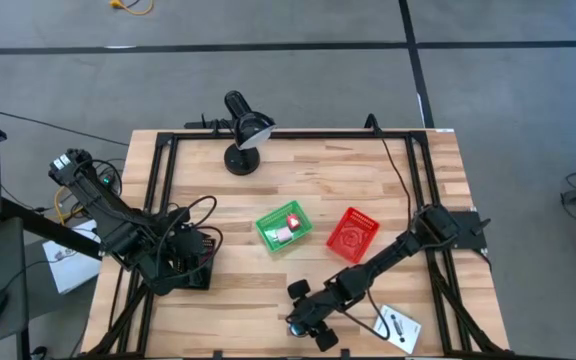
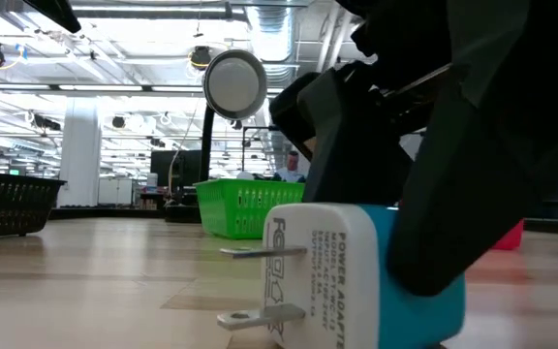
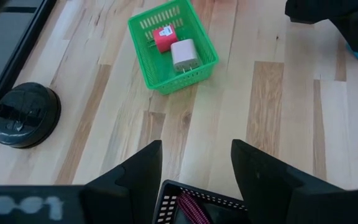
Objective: Pick and place items into bin
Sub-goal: Put the blue charger adapter into the green bin
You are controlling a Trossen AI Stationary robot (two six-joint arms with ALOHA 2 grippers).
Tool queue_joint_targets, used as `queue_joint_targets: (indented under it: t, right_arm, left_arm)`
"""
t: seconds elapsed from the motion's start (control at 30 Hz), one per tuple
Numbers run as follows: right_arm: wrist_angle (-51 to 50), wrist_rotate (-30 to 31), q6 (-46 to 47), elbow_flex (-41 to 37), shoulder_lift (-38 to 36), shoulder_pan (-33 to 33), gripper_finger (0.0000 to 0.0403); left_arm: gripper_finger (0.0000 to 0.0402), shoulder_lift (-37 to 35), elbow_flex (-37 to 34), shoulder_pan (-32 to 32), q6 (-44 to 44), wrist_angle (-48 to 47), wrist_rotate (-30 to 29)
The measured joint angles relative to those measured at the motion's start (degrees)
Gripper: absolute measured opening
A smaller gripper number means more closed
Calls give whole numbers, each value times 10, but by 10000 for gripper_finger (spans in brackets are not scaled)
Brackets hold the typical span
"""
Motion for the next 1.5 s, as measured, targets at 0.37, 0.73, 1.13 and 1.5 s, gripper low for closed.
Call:
queue_joint_targets:
  t: [0.37,0.73,1.13,1.5]
  right_arm:
    - [53,-6,-1,0,-25,-44,153]
    - [-30,145,-20,0,-147,-158,141]
    - [-104,133,-30,-1,-79,-288,136]
    - [-90,129,-30,0,-69,-291,200]
  left_arm:
    - [183,0,0,0,0,-1,0]
    - [183,0,0,0,0,-1,0]
    - [183,0,0,0,5,1,0]
    - [183,0,0,0,5,1,0]
